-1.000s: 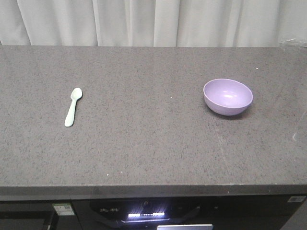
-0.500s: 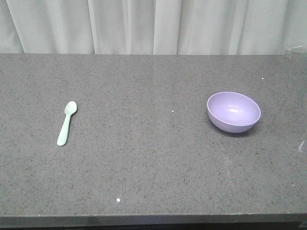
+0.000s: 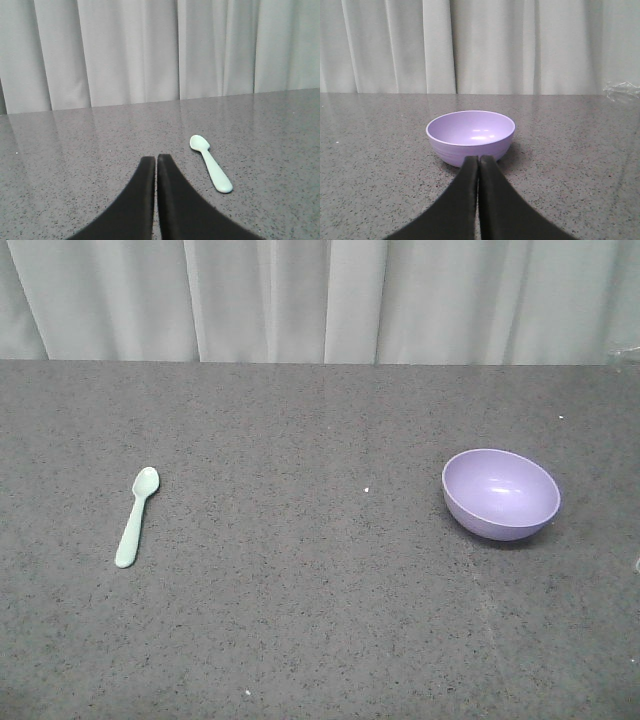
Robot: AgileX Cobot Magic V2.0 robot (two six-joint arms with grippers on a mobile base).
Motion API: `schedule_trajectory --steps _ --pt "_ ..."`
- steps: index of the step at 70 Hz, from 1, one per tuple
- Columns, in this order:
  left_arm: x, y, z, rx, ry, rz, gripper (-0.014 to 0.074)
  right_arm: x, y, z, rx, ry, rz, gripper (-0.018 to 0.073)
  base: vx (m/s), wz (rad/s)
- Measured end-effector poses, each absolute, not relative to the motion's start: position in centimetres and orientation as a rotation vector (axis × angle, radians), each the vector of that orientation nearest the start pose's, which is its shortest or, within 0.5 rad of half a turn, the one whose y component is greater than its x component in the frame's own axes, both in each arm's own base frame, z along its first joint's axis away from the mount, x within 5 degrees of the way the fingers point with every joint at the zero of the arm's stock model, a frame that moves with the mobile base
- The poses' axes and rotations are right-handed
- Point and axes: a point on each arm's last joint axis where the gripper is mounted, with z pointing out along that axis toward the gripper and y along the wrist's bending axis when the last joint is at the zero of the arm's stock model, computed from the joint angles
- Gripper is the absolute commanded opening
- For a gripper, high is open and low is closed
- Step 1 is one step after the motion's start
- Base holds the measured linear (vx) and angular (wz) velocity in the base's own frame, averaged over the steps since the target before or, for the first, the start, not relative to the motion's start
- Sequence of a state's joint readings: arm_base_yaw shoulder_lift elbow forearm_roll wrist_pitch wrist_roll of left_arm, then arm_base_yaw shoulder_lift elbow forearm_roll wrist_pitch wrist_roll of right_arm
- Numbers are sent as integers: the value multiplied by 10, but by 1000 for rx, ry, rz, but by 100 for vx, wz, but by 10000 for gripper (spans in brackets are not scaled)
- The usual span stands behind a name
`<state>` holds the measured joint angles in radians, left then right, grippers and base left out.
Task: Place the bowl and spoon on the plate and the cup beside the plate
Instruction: 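Lower both grippers toward the counter above the spoon and bowl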
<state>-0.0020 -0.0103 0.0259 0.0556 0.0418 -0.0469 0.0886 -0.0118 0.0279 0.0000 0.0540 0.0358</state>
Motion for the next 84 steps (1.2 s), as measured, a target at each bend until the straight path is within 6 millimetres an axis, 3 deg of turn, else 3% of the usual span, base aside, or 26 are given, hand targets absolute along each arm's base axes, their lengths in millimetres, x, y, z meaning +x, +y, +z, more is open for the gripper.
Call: schedule_trajectory --steps 65,84 --pt "57 0 201 6 1541 7 -6 56 5 200 -41 1553 98 -9 0 0" --pt "57 0 201 6 1541 7 -6 56 5 208 -43 1455 96 -9 0 0"
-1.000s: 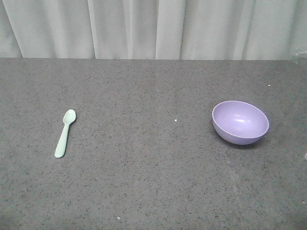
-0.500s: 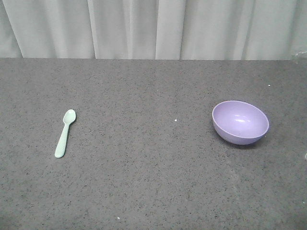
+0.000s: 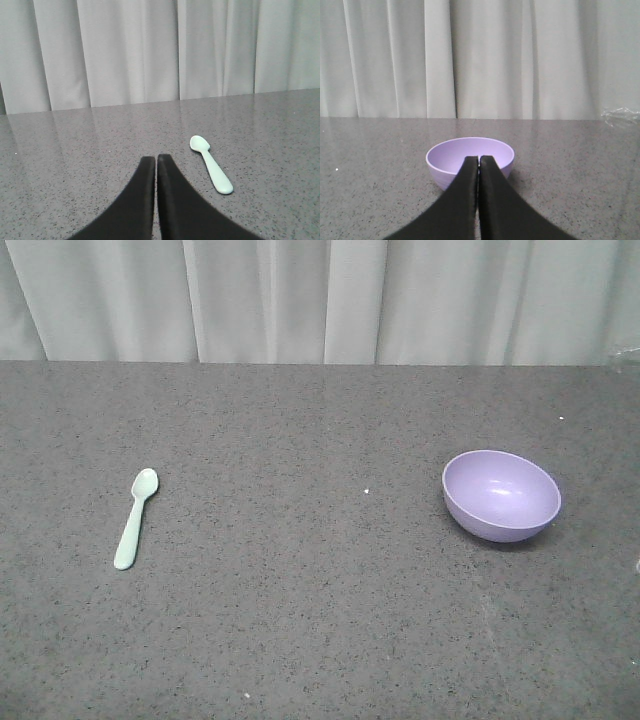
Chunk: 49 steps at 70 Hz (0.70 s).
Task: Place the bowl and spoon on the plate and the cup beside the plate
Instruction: 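Lower both grippers toward the counter above the spoon and bowl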
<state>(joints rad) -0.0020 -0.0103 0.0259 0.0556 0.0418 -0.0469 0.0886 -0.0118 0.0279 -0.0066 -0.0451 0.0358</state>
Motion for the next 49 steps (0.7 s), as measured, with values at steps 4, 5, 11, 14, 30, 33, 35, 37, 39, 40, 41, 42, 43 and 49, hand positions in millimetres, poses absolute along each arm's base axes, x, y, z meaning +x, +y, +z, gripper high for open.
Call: schedule_trajectory --steps 4,5,11,14,30,33,35,37,39,40,41,42,43,49 --pt "57 0 201 6 1541 7 -6 56 5 209 -43 1447 97 -9 0 0" --pt "57 0 201 6 1541 7 -6 56 5 209 -43 1447 97 -9 0 0" --pt "56 0 206 -4 1539 -4 -6 55 5 212 -43 1452 97 -9 0 0" --pt "55 0 213 -13 1530 -14 -6 54 5 217 -43 1453 96 -9 0 0" --pt "43 0 281 -28 1472 -31 -6 55 5 274 -45 1540 93 -9 0 0" --pt "44 0 294 -28 1490 -30 -6 58 5 284 -46 1597 90 -9 0 0" --pt "46 0 305 -29 1505 -30 -6 60 5 292 -48 1628 87 -9 0 0" --pt "49 0 312 -30 1528 -30 -6 61 5 299 -50 1652 84 -9 0 0" --pt "51 0 320 -30 1546 -29 -6 64 5 307 -51 1683 81 -9 0 0" --pt "52 0 326 -31 1561 -29 -6 65 5 310 -52 1697 79 -9 0 0" --pt "54 0 330 -31 1573 -29 -6 66 5 313 -53 1710 77 -9 0 0" --pt "54 0 337 -32 1575 -30 -6 66 5 318 -53 1715 76 -9 0 0" --pt "55 0 340 -32 1595 -29 -6 67 5 321 -53 1729 76 -9 0 0" --pt "68 0 364 -36 1714 -27 -6 77 6 337 -56 1843 68 -9 0 0"
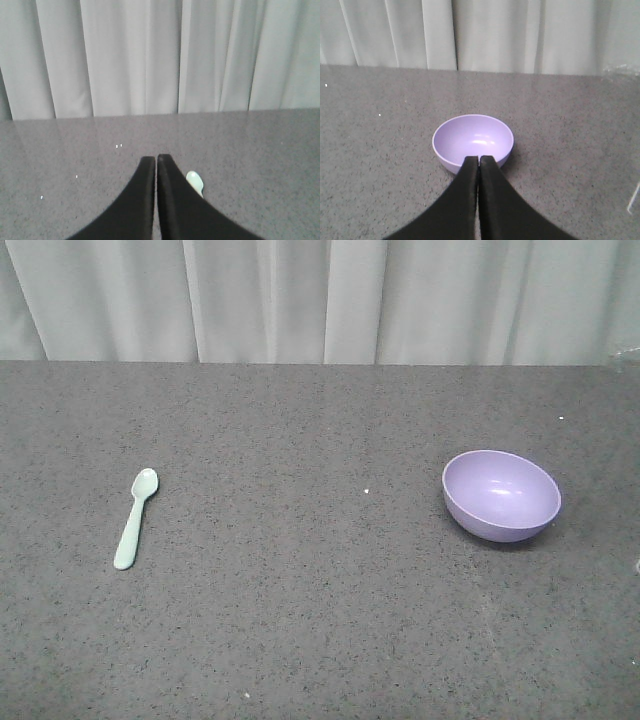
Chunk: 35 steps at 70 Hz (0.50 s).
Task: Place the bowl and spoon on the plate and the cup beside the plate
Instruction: 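Lower both grippers toward the counter above the spoon and bowl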
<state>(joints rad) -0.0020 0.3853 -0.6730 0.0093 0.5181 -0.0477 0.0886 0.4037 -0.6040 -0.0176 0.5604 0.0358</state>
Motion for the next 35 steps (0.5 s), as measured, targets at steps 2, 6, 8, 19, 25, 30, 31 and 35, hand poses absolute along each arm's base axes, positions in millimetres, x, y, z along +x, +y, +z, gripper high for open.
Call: schedule_trajectory --steps 2,6,8,19,25,30,31,35 --pt "72 0 370 -37 1751 -26 -6 80 6 341 -57 1873 65 -9 0 0" --pt "80 0 384 -39 1832 -25 -6 86 7 351 -58 1933 62 -9 0 0" --pt "84 0 387 -41 1882 -24 -6 91 7 353 -59 1978 60 -9 0 0" --pt "115 0 399 -70 2103 -42 -6 114 9 362 -62 2147 51 -9 0 0" --pt "130 0 399 -99 2220 -51 -6 128 11 360 -62 2221 54 -9 0 0" --pt "141 0 394 -108 2333 -48 -6 138 12 356 -60 2270 66 -9 0 0" --pt "145 0 391 -109 2361 -47 -6 139 13 355 -58 2277 72 -9 0 0" --pt "151 0 384 -114 2439 -43 -6 144 15 352 -53 2305 93 -9 0 0"
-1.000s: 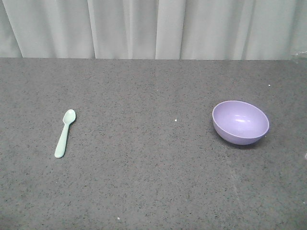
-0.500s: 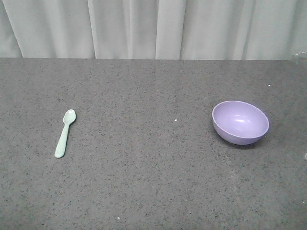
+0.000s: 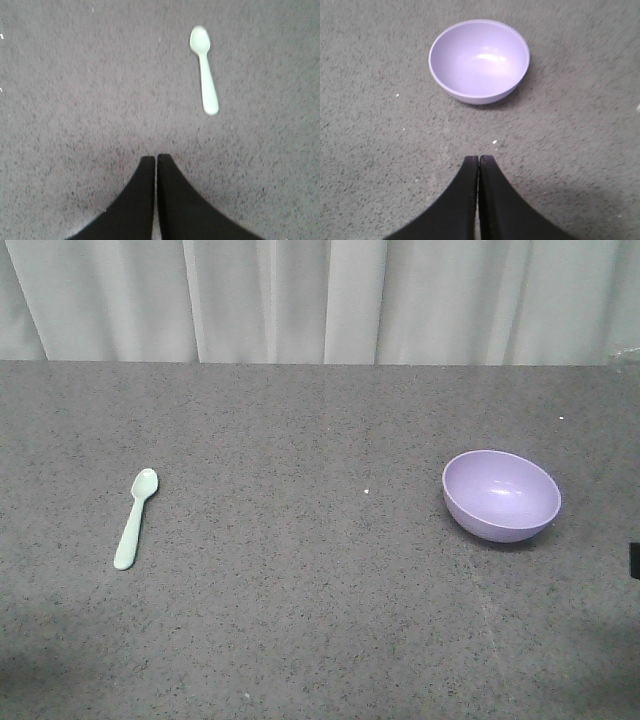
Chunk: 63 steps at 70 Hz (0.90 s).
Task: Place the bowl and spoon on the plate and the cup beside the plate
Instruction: 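Lower both grippers toward the counter above the spoon and bowl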
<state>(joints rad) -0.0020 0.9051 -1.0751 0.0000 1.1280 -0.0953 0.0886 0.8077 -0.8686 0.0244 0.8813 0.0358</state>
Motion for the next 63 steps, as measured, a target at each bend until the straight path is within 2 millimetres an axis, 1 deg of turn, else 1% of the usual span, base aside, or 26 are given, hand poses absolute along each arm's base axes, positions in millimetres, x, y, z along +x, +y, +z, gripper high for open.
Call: schedule_trajectory --steps 6,12,28,35,42,47,57,63 --pt "163 0 373 -119 2538 -38 -6 148 17 349 -43 2328 127 -9 0 0" --pt "169 0 368 -120 2569 -37 -6 149 18 348 -37 2331 147 -9 0 0" --pt "170 0 368 -121 2572 -37 -6 149 18 348 -37 2332 147 1 0 0" --pt "170 0 368 -121 2572 -37 -6 149 18 348 -43 2332 139 34 0 0" --pt "170 0 368 -121 2572 -37 -3 149 18 348 -48 2333 136 99 0 0" --pt "170 0 368 -120 2570 -37 4 149 18 348 -48 2333 136 165 0 0" --pt "172 0 369 -120 2551 -38 47 148 18 348 -49 2340 135 365 0 0" --pt "172 0 369 -119 2544 -38 99 148 18 348 -49 2340 135 486 0 0"
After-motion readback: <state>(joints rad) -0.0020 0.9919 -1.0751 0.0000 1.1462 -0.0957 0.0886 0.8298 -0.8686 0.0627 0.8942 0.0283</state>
